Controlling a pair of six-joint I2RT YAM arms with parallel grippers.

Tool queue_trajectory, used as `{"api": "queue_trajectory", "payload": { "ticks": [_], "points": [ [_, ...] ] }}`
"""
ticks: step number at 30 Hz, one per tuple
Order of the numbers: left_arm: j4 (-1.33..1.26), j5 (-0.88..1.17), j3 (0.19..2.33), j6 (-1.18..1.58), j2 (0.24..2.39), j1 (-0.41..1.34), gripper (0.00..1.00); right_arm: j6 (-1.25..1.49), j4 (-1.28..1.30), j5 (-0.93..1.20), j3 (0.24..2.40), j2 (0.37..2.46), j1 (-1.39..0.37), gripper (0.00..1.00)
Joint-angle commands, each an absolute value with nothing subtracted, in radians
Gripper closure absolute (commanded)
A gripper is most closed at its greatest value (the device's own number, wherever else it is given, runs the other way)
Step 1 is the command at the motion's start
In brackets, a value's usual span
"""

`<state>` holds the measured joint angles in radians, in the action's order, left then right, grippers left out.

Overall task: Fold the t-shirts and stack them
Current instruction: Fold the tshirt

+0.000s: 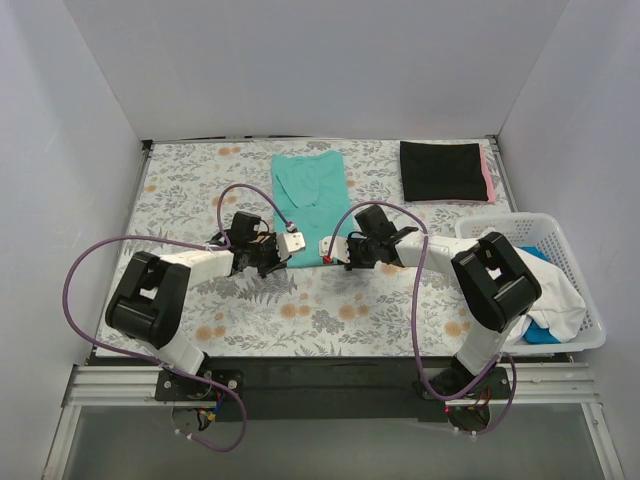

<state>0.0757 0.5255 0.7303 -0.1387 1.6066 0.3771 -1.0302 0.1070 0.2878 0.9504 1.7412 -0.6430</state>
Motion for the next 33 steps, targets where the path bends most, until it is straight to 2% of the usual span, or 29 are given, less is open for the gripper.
{"api": "queue_trajectory", "payload": {
  "ticks": [1,10,21,26,29,33],
  "points": [
    [0.149,0.48,0.732,-0.16,1.628,0.382,1.0,-1.037,0.135,0.258,0.928,1.741,-0.646,0.99],
    [0.25,0.551,0.867,-0.097,1.537,0.367,1.0,-0.992,0.228,0.27,1.061,1.68,-0.608,0.99],
    [0.342,0.567,1.046,-0.083,1.526,0.333,1.0,-1.002,0.321,0.264,1.184,1.623,-0.574,0.99],
    [0.458,0.614,1.028,-0.097,1.47,0.344,1.0,-0.985,0.424,0.302,1.149,1.557,-0.583,0.99],
    [0.538,0.64,0.962,-0.06,1.379,0.368,1.0,-0.957,0.494,0.313,1.067,1.439,-0.618,0.99],
    [0.622,0.689,0.869,0.076,1.161,0.439,1.0,-0.867,0.605,0.351,0.987,1.285,-0.701,0.99]
  ]
}}
